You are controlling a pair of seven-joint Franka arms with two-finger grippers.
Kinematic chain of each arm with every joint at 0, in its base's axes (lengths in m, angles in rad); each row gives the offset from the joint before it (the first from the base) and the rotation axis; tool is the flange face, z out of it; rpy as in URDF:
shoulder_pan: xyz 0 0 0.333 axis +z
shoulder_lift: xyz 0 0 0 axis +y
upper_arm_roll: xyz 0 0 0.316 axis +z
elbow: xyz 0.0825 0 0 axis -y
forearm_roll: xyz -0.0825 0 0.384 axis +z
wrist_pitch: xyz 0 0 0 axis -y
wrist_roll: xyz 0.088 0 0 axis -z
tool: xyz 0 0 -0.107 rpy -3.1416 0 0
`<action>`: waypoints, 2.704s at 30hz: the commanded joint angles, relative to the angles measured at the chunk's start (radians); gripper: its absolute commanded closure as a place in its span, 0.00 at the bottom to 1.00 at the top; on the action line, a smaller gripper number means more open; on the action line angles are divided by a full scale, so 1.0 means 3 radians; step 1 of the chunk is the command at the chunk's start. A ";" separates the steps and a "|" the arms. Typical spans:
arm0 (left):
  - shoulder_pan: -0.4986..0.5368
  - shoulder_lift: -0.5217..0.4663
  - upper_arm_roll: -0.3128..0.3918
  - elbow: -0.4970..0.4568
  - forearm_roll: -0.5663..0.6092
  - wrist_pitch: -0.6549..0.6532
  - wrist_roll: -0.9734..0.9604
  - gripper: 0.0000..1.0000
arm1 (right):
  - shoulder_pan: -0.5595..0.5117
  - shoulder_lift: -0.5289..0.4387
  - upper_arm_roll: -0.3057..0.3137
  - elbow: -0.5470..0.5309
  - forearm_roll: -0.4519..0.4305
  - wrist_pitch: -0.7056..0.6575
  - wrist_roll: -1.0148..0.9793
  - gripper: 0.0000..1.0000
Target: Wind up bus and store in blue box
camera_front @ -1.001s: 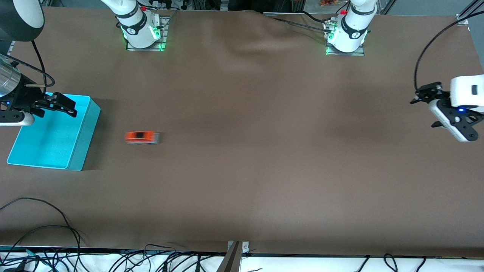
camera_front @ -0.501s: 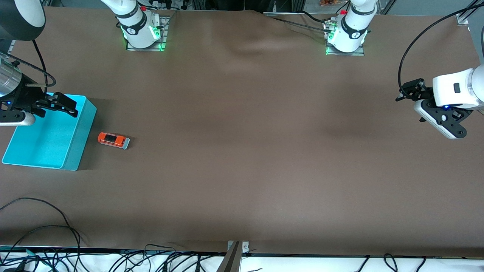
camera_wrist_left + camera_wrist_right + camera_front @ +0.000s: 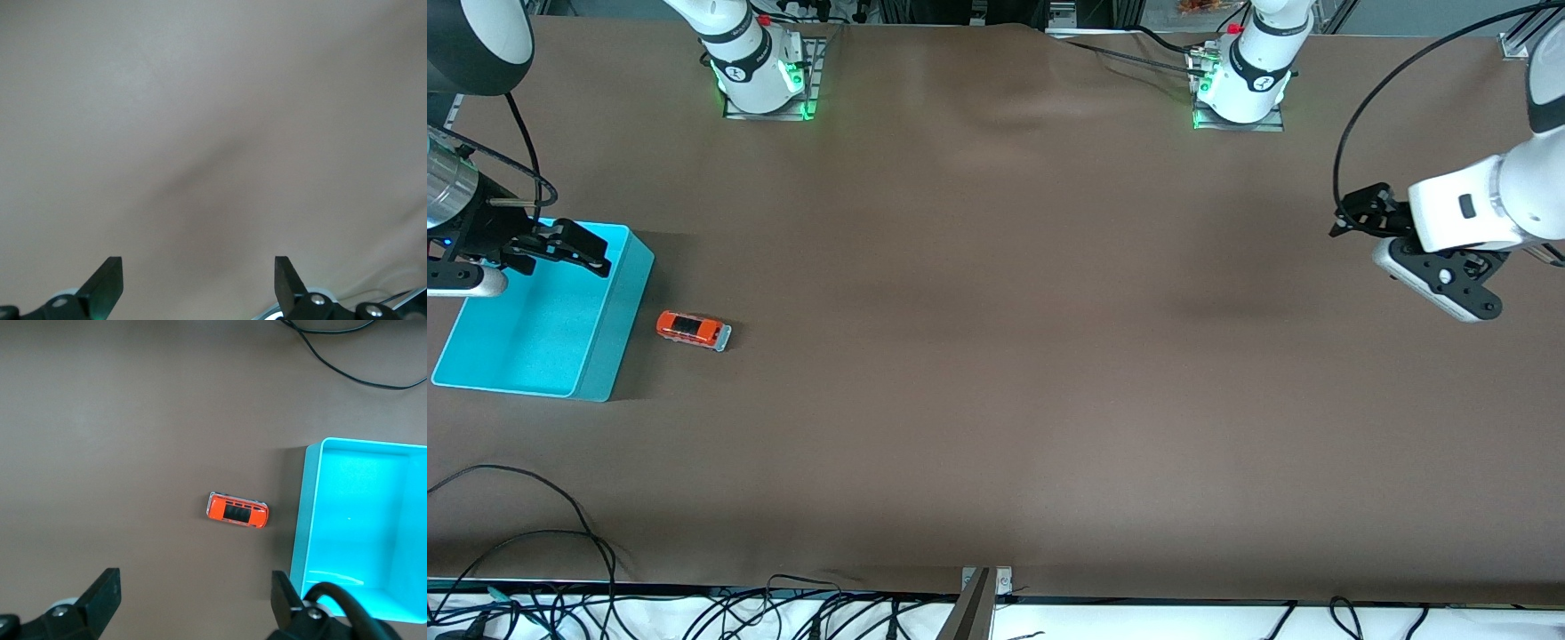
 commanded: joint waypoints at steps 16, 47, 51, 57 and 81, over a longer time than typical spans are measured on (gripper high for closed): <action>-0.1259 -0.0343 0.1409 -0.0055 0.0014 -0.0024 -0.0221 0.00 | 0.0017 0.0160 -0.0019 -0.0044 0.0122 0.0088 0.0043 0.00; -0.2047 -0.1320 0.2325 -0.1405 -0.0206 0.1060 -0.0922 0.00 | 0.0027 0.0364 0.0053 -0.1276 0.0117 0.1689 0.0063 0.00; -0.2042 -0.1279 0.2299 -0.1343 -0.0175 0.1045 -0.0937 0.00 | 0.0017 0.0410 0.0048 -0.1307 0.0117 0.1709 0.0099 0.00; -0.2047 -0.1228 0.2294 -0.1277 -0.0175 0.0953 -0.0942 0.00 | -0.0004 0.0523 0.0027 -0.1368 0.0117 0.1893 0.0910 0.00; -0.2011 -0.1003 0.2309 -0.0950 -0.0175 0.0707 -0.0942 0.00 | -0.0009 0.0594 -0.0264 -0.1839 0.0112 0.2307 0.3718 0.00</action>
